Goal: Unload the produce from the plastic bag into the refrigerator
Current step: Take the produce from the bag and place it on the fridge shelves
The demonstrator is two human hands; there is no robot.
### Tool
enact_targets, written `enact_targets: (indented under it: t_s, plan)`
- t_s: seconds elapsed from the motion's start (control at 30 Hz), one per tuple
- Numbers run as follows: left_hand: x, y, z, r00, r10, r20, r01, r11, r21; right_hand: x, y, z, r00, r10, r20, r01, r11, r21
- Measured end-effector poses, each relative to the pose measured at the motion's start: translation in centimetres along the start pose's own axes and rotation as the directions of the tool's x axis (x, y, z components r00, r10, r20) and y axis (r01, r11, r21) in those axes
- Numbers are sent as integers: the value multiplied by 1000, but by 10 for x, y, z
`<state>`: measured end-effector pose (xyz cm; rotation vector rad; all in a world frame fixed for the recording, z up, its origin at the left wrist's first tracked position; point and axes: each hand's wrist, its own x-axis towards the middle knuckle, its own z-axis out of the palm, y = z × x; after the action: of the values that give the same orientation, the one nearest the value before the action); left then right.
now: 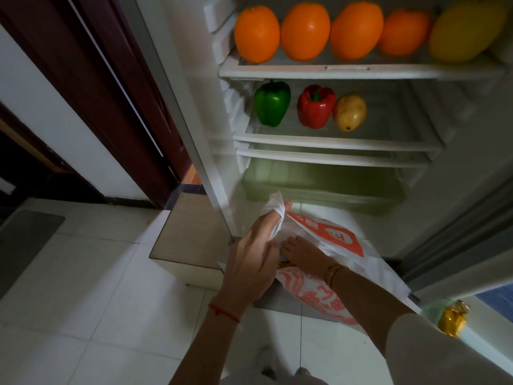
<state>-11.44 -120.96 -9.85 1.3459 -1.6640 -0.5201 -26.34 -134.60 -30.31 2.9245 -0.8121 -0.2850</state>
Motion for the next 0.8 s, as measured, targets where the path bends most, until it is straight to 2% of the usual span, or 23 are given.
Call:
enact_targets:
  t_s: [0.23, 0.37, 0.47, 0.57, 0.63, 0.7, 0.8]
  plan:
    - [2, -3, 5, 999, -17, 48, 18, 1000, -8, 0, -2, 9, 998, 53, 40, -54, 998, 19]
    - [6, 0, 5, 999, -30, 37, 31, 999, -34, -1, 0, 7, 995, 85, 55, -89, 992, 90]
    - [10, 4, 2, 999, -26, 37, 28, 998, -61, -5, 2, 2, 993, 109, 39, -114, 976, 186]
    - [13, 10, -2, 999, -15, 40, 17, 998, -58, -11, 6, -4, 984, 168, -53, -150, 958, 245]
    - [16, 13, -4, 999, -26, 45, 27, 999, -23, -14, 9, -13, 963, 251, -99, -201, 912, 357]
    - [19, 15, -2, 998, -31, 47, 32, 999, -34, -19, 10, -27, 928, 363, -84, -276, 822, 498]
    - [26, 19, 2, 998, -28, 51, 28, 1000, -7, -32, 3, -58, 847, 531, -2, -354, 567, 744]
